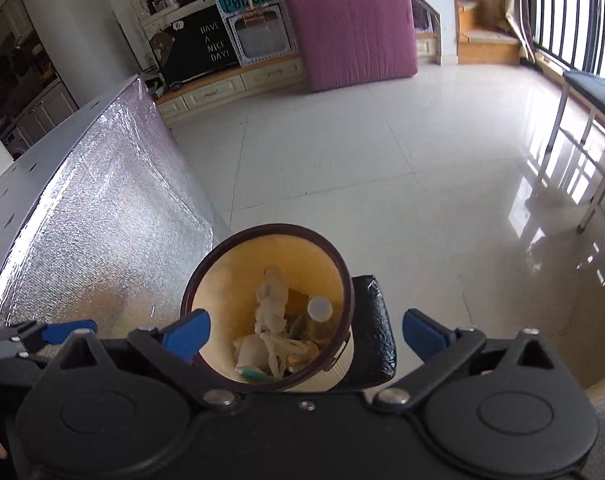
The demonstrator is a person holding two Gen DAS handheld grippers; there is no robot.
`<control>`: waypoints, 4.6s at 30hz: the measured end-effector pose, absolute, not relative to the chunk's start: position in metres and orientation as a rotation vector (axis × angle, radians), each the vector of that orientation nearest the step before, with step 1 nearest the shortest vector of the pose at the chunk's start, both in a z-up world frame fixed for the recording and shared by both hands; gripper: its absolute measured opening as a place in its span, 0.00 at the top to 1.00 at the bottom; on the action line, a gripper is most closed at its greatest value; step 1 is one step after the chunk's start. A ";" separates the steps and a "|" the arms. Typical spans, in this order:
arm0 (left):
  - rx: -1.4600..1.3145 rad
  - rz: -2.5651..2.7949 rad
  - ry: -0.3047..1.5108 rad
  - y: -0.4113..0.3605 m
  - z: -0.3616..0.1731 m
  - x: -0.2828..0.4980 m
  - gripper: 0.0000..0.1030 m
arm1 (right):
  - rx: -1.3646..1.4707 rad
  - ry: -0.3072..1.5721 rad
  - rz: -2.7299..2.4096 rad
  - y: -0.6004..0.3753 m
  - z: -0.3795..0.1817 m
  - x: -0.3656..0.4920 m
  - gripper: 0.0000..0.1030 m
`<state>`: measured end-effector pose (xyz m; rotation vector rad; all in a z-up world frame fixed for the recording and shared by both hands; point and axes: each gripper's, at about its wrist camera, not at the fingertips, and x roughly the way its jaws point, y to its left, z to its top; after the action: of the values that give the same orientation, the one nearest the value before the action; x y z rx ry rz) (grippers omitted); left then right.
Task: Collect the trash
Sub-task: 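Withdraw both grippers from the wastebasket back toward the table, then grasp the red cigarette pack with the left gripper while the right gripper grasps the gold foil wrapper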
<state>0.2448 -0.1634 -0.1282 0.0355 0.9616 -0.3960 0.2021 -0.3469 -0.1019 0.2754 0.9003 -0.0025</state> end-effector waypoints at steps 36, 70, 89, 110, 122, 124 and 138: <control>-0.070 -0.333 0.716 -0.048 -0.032 0.174 0.00 | 0.153 0.700 0.028 -0.265 -0.023 0.134 0.00; -0.187 0.155 0.560 0.279 0.011 0.230 0.00 | 0.067 0.585 0.443 0.041 0.031 0.279 0.00; -0.416 0.459 0.622 0.383 -0.031 0.414 0.00 | 0.112 0.603 0.603 0.160 0.008 0.450 0.00; -0.337 0.444 0.565 0.397 -0.048 0.432 0.00 | -0.003 0.622 0.738 0.273 -0.002 0.541 0.18; -0.224 0.408 0.631 0.407 -0.050 0.419 0.00 | -0.033 0.619 0.821 0.318 -0.025 0.560 0.21; -0.222 0.404 0.632 0.407 -0.050 0.419 0.00 | -0.053 0.632 0.829 0.325 -0.029 0.562 0.20; -0.224 0.406 0.636 0.407 -0.050 0.421 0.00 | -0.154 0.645 0.868 0.344 -0.051 0.560 0.21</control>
<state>0.4214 0.4070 -0.0504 -0.2239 0.6358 0.4060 0.5598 0.3444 -0.0507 -0.1545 0.6448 0.8680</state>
